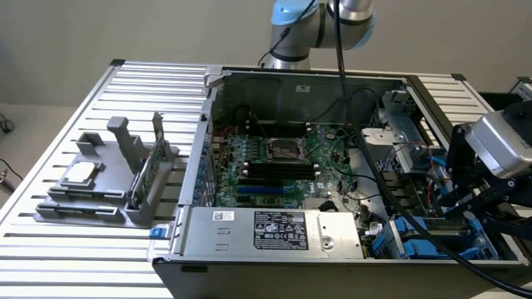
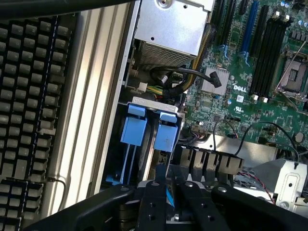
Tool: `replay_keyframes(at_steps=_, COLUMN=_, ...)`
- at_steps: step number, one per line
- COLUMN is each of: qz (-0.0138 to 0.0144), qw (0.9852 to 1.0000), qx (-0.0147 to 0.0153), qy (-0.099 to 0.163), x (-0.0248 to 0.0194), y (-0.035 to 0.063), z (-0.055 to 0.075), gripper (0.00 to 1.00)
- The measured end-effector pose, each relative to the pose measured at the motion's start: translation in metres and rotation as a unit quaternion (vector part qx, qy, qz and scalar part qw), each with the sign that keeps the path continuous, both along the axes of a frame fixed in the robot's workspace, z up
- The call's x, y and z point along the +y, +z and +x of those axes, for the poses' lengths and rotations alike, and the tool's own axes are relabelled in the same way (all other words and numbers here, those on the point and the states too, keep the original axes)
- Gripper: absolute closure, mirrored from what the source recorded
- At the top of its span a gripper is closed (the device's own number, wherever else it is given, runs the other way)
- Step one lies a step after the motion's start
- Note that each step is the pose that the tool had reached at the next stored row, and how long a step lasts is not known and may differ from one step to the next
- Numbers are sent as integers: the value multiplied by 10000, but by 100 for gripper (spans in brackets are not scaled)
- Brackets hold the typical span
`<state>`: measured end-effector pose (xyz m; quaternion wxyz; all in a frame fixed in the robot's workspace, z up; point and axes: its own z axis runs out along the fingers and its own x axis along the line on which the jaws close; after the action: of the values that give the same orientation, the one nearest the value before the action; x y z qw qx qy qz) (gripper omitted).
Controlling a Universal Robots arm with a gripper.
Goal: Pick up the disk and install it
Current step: 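Insert the first disk wire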
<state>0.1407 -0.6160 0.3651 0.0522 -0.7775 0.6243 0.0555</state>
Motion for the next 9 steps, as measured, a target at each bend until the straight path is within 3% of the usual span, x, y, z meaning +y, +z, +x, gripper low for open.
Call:
replay_keyframes(at_steps=1, qz=0, qw=10000, qx=0, qy=0, x=0, y=0, z=0, gripper=75)
replay_keyframes(at_steps=6, qz=0, qw=10000, qx=0, qy=-27, x=0, y=0, z=0, gripper=75)
replay_keyframes(at_steps=9, qz=6, qw=9998, qx=0, qy=-221, x=0, y=4, z=0, gripper=75)
